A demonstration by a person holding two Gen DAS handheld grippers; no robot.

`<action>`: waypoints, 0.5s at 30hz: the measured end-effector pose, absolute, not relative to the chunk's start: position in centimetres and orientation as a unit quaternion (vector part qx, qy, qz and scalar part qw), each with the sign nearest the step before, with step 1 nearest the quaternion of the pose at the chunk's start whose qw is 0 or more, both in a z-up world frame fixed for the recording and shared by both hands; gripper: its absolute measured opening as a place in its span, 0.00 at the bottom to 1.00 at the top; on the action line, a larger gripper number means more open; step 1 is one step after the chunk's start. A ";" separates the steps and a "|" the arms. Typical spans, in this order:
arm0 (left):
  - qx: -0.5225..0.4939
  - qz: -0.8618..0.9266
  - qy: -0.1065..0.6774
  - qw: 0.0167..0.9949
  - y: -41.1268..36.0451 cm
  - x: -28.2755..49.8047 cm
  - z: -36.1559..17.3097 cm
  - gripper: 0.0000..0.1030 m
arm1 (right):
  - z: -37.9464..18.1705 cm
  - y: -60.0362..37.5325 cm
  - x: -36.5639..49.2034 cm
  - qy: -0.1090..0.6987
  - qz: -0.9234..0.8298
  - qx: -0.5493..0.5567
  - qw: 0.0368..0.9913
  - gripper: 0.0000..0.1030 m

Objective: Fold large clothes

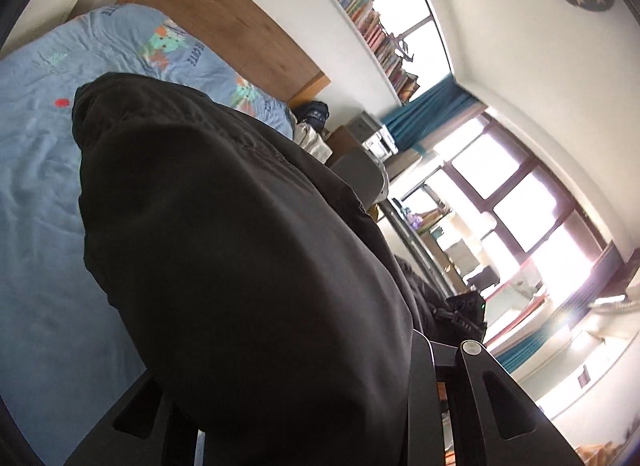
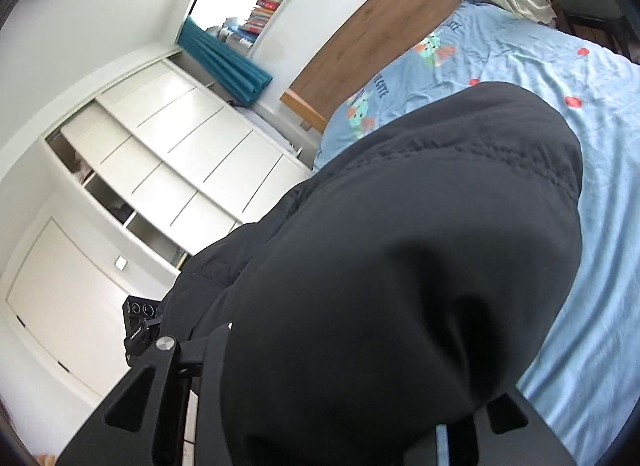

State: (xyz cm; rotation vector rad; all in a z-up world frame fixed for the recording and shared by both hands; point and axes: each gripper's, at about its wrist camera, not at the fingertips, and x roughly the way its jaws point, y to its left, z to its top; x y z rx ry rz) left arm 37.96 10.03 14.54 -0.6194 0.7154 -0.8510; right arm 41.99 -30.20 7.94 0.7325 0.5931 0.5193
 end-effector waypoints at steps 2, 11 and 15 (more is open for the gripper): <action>-0.287 -0.385 0.358 0.801 10.6 36.5 12.3 0.25 | 6.2 -30.6 40.3 0.299 0.241 0.350 0.854 0.27; -0.309 -0.283 0.490 0.764 14.5 31.7 -0.5 0.30 | -3.7 -33.0 34.5 0.412 0.134 0.356 0.828 0.45; -0.322 -0.255 0.500 0.762 16.1 31.9 -0.5 0.40 | -5.4 -34.6 33.1 0.434 0.097 0.368 0.816 0.69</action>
